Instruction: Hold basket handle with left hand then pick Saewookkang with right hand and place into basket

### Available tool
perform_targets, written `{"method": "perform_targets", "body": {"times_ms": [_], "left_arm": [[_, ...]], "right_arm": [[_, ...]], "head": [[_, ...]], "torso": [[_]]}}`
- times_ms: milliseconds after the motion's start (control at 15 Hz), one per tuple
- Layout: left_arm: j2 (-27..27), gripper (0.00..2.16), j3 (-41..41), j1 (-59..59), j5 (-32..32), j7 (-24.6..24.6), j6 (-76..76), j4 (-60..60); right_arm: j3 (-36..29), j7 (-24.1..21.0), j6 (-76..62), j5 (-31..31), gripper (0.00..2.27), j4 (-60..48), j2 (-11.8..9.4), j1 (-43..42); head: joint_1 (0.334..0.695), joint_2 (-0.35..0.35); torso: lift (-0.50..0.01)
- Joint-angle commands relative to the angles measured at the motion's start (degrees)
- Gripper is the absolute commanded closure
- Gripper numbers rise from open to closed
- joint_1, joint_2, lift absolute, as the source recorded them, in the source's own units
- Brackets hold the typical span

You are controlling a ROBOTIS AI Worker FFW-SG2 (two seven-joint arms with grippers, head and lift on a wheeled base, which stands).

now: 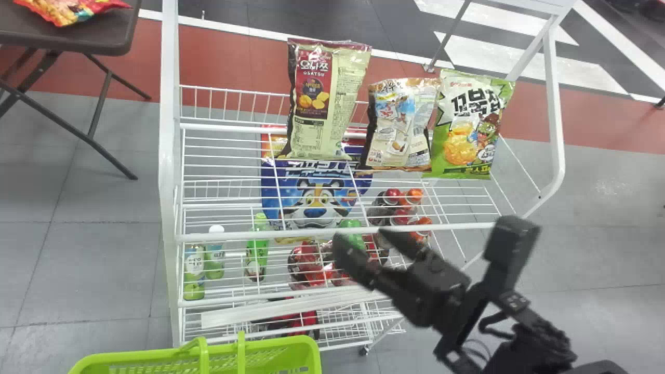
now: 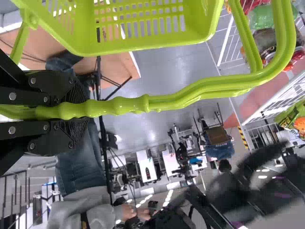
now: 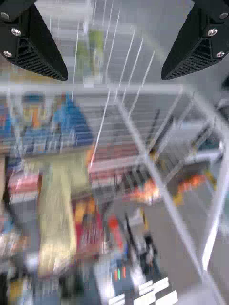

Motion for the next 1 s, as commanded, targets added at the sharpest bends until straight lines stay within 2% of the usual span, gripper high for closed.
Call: {"method": "perform_targets", "body": {"times_ms": [0, 200, 533, 933], "left_arm": [[-0.1, 1.77, 0.1, 0.0, -0.1, 0.2, -0.3, 0.2], [-0.1, 1.77, 0.3, 0.0, 0.1, 0.0, -1.4, 1.1], [-0.3, 1.77, 0.4, -0.1, 0.6, -0.6, -4.2, 2.7], [-0.3, 1.77, 1.0, 0.4, 1.1, -1.2, -4.2, 2.9]], "right_arm": [[-0.1, -1.0, -13.9, 1.8, 0.08, 3.1, 0.4, 0.7], [3.1, -4.5, -24.0, 9.0, 0.08, 6.1, 0.5, 2.7], [11.3, -10.5, -25.5, 18.4, 0.09, 7.0, 1.0, 4.4], [11.7, -10.6, -25.7, 18.7, 0.09, 6.5, 1.2, 5.1]], "head": [[0.695, -0.350], [0.695, -0.350], [0.695, -0.350], [0.695, -0.350]], "torso": [[-0.019], [-0.019], [-0.019], [-0.019]]}}
